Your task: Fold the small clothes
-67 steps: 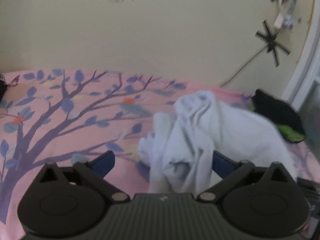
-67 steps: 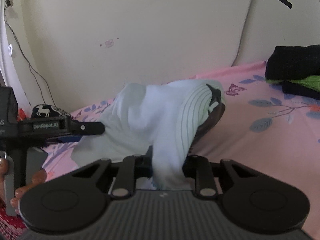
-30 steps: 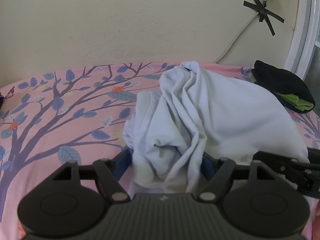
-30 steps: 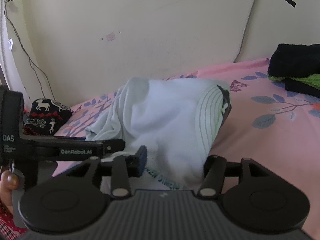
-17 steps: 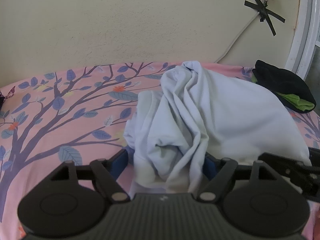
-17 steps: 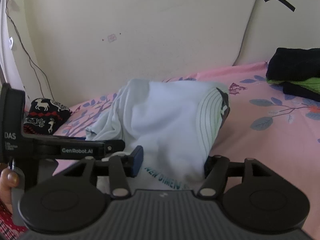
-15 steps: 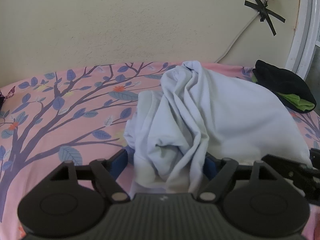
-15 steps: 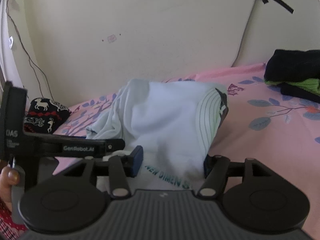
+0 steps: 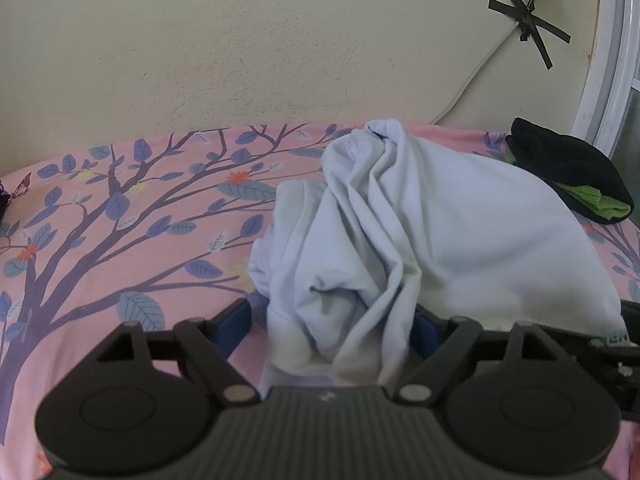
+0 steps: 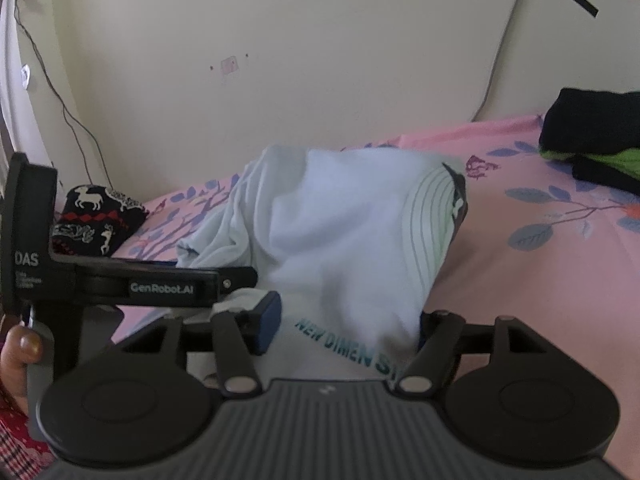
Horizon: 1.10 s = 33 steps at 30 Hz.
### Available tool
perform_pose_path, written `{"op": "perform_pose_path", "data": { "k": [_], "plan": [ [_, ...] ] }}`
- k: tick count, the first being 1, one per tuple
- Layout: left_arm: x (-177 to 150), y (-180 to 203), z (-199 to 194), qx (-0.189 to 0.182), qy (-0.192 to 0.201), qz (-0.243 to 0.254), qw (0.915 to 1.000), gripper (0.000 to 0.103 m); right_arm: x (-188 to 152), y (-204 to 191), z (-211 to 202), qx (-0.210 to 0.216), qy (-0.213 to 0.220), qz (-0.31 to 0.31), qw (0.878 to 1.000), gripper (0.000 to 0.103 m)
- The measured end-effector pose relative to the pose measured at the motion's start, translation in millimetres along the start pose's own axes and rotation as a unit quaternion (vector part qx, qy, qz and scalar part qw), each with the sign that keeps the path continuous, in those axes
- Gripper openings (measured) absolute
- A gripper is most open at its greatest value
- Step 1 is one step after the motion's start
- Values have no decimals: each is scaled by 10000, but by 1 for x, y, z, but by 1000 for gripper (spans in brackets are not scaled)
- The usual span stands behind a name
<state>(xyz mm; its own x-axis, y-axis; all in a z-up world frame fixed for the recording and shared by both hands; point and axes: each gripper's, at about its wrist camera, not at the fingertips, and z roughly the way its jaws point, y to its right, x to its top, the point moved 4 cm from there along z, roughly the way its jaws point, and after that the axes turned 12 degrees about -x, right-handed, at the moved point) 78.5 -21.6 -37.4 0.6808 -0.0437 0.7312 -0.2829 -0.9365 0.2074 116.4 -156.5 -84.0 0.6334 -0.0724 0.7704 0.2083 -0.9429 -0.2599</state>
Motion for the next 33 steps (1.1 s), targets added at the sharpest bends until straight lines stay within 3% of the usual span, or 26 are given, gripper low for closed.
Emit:
{"op": "perform_pose_path", "data": {
  "k": [33],
  "plan": [
    [-2,-3,0,-16,-52,52,10000,87,-7,4,-11,-45,16,81,10000,68]
  ]
}}
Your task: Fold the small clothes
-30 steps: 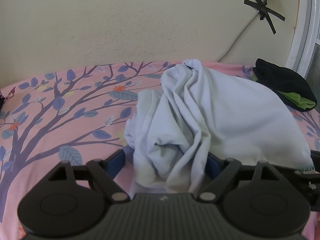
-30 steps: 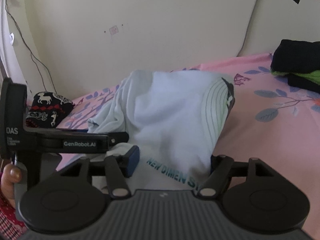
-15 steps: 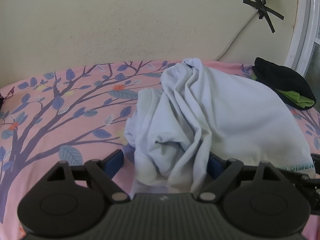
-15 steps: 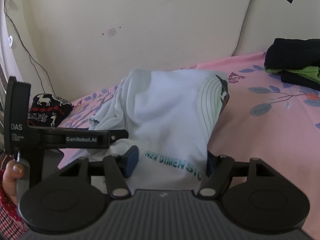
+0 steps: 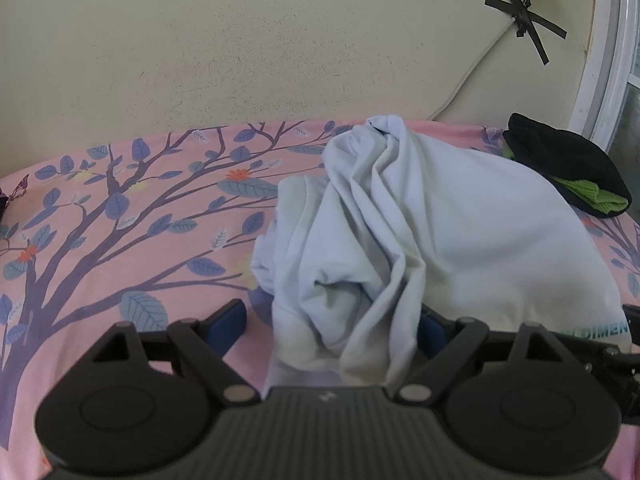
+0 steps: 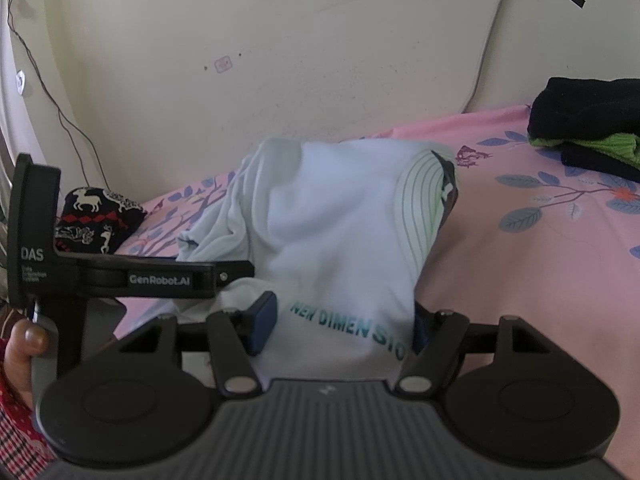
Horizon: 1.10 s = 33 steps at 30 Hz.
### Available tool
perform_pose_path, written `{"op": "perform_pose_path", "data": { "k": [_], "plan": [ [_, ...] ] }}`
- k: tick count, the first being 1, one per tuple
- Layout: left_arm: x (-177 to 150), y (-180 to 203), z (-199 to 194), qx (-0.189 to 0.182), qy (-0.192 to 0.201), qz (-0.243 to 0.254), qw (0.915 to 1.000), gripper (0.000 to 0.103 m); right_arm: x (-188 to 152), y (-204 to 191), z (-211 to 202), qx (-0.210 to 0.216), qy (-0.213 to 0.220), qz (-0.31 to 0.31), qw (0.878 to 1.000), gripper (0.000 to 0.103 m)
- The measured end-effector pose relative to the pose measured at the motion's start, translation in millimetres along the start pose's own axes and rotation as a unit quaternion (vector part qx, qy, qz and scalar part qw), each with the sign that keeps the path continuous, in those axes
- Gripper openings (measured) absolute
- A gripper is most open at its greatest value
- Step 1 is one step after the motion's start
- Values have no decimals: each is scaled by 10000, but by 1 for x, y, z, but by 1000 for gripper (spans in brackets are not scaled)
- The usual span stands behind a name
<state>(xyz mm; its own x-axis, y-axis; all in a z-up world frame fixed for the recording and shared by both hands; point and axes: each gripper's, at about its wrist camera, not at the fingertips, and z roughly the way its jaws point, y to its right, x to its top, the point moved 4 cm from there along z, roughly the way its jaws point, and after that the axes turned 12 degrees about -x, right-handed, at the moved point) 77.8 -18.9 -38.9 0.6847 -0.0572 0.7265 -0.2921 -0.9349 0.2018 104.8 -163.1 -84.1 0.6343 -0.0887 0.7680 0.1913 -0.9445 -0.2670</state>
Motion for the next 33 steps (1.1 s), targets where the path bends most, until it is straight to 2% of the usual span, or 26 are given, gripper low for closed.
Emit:
{"op": "perform_pose_path", "data": {
  "k": [33],
  "plan": [
    [-2,0,0,-83,-93,125,9998,96,0,-1,0,78,-7,-4,10000,68]
  ]
}}
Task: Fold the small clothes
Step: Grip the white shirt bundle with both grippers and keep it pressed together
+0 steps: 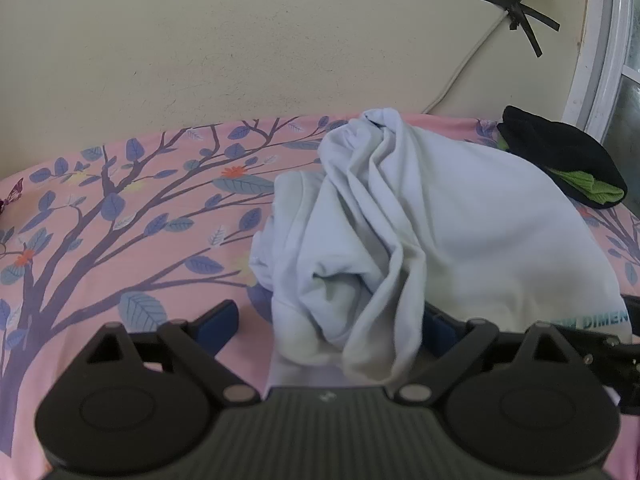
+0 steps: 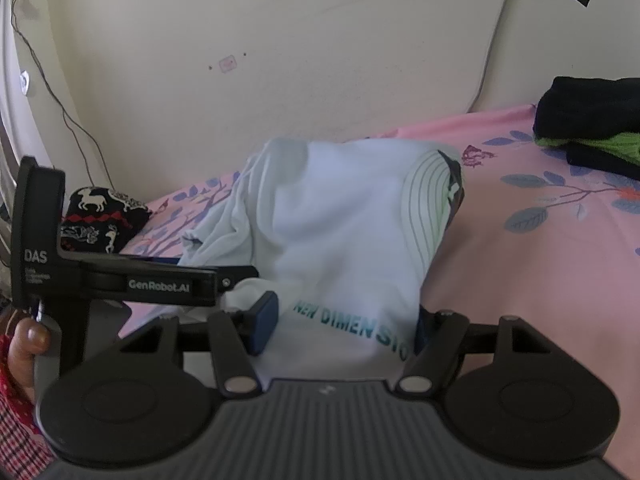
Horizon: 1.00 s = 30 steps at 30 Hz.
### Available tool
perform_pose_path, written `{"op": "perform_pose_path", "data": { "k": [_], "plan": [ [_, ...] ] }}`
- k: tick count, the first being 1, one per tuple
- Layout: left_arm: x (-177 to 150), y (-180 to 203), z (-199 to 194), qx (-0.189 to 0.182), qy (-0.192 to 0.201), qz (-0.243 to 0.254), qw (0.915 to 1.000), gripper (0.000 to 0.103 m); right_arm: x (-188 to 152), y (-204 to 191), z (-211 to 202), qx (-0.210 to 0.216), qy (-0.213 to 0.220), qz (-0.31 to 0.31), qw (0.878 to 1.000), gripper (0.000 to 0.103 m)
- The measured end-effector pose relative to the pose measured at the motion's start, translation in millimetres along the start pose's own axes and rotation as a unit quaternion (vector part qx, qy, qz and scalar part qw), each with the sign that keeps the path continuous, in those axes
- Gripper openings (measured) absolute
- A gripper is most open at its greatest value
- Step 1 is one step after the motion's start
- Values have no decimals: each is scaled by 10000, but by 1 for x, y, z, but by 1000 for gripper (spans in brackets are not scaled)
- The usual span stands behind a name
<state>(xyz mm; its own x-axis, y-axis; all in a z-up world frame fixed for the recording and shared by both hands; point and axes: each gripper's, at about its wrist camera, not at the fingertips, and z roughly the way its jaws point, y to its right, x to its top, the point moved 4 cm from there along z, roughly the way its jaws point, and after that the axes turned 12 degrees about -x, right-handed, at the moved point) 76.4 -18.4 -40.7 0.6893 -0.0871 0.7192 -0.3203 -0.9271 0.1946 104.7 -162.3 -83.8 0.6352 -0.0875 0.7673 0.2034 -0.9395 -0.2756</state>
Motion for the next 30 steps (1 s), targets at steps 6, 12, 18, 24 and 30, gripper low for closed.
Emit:
{"op": "perform_pose_path", "data": {
  "k": [6,12,18,24,30],
  "plan": [
    [0,-1,0,20,-11,-30,10000,98,0,-1,0,11,-4,3,10000,69],
    [1,-3,1,42,-24,-62,10000,100,-1,-2,-1,-9,3,-3,10000,69],
    [1,-3,1,47,-27,-60,10000,100,-1,-1,-1,-6,2,-5,10000,69],
    [1,-3,1,63,-32,-47,10000,100,-1,-1,-1,0,7,0,10000,69],
    [0,-3,1,68,-32,-39,10000,100,-1,-1,-3,21,40,-16,10000,69]
  ]
}}
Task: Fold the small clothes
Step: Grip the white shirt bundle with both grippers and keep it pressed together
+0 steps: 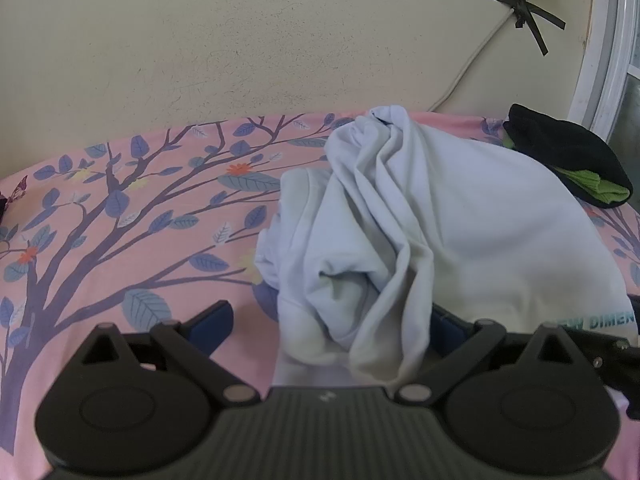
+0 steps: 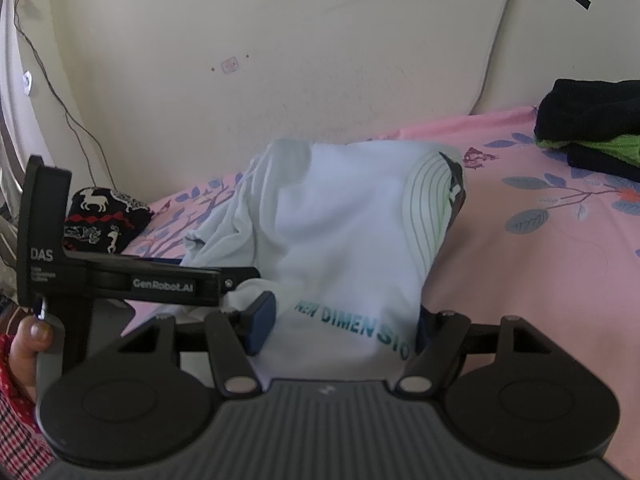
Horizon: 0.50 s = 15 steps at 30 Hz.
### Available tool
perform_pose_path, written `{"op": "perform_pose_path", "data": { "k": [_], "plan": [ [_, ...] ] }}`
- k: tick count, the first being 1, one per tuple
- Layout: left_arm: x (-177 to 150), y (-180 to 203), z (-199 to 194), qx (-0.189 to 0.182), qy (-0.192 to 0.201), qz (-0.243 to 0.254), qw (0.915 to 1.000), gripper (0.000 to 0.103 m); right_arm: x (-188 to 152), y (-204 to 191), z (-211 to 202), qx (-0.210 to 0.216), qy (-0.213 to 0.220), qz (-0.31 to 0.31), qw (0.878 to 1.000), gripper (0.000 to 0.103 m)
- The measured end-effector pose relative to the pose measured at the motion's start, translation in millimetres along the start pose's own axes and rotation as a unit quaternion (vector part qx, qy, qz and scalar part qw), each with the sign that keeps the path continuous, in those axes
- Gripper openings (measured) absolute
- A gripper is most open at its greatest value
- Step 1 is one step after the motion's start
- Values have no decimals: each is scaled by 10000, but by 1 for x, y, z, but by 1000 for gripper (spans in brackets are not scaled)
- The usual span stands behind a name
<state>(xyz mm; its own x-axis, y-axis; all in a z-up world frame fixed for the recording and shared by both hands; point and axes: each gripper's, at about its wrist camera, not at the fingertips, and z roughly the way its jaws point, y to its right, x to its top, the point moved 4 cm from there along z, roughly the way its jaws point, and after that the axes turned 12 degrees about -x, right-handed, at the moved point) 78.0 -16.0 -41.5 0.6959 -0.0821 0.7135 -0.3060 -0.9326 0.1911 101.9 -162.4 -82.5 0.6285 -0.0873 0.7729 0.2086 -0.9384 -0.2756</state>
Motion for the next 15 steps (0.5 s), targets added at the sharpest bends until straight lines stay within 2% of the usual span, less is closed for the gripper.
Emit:
{"op": "perform_pose_path", "data": {
  "k": [15],
  "plan": [
    [0,0,0,25,6,35,10000,100,0,1,-2,15,32,1,10000,70]
  ]
}}
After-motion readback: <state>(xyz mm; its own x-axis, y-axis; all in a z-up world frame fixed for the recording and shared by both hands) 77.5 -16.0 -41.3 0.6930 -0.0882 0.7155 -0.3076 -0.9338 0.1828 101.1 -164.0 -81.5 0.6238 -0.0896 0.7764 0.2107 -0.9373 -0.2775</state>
